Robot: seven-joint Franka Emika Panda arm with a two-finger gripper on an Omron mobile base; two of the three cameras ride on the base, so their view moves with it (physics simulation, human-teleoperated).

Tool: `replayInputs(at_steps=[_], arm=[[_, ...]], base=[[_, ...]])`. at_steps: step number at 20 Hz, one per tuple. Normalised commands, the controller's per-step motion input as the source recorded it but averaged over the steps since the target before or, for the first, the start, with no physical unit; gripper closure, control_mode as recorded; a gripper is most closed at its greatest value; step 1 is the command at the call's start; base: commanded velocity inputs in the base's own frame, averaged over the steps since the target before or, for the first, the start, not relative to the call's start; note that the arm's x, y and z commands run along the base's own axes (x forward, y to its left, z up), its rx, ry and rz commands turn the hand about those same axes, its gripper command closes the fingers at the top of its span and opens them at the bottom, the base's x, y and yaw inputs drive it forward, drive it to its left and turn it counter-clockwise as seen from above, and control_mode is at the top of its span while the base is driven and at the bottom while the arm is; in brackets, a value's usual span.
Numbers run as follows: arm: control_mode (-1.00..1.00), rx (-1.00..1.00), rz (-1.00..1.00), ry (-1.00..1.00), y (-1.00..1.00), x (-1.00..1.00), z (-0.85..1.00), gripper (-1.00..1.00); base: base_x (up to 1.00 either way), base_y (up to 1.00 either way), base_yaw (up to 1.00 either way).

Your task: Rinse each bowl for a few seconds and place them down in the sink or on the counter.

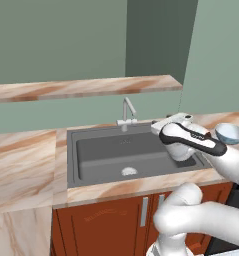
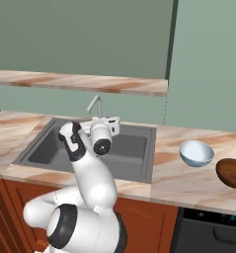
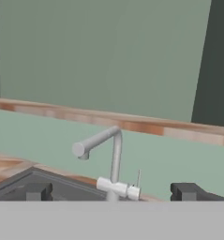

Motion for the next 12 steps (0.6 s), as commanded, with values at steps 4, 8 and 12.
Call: replayInputs(at_steps=[4, 8, 12], arm=[[-1.00, -0.03, 0.00, -0.02, 0.00, 0.33, -0.08, -1.00], [-1.00, -0.02, 0.00, -0.01, 0.00, 0.35, -0.09, -1.00], [-1.00, -0.01, 0.00, -0.01, 0.00, 0.36, -0.08, -1.00]], base=[[0.00, 0.00, 0.00], [0.00, 0.00, 0.00], [0.00, 0.00, 0.00]])
